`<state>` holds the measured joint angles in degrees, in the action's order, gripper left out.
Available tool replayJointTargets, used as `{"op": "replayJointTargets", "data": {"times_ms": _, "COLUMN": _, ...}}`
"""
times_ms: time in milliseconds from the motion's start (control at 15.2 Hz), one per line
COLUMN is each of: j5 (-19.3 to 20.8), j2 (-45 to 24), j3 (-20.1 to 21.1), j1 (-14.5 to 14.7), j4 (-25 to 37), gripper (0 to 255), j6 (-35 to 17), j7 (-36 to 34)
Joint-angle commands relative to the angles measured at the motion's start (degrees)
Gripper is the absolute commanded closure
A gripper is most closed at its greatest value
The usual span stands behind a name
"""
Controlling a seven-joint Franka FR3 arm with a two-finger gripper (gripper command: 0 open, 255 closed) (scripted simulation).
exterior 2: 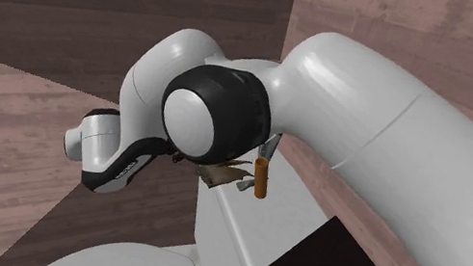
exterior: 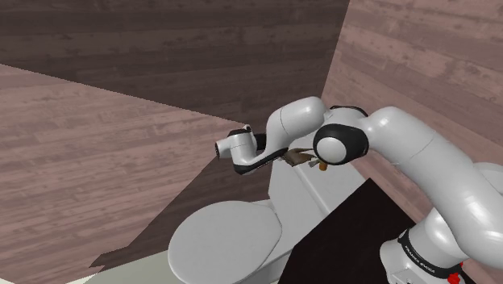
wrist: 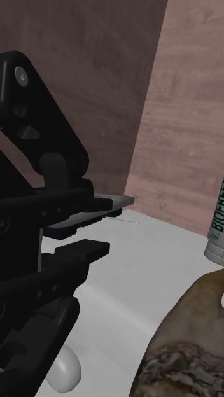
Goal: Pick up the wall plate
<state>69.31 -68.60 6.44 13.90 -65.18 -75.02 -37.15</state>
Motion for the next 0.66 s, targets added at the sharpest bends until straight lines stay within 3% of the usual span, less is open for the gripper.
{"op": "replayJointTargets", "data": {"times_ms": 0, "j5": 0.0, "j2": 1.6, "j3": 0.1, "j1": 0.0, "j4": -1.3, "gripper": 255, "j6": 0.3, "j7": 0.2}}
{"op": "replayJointTargets", "data": {"times_ms": 594, "j5": 0.0, "j2": 6.7, "j3": 0.3, "j1": -0.2, "j4": -5.1, "gripper": 255, "j6": 1.0, "j7": 1.4}}
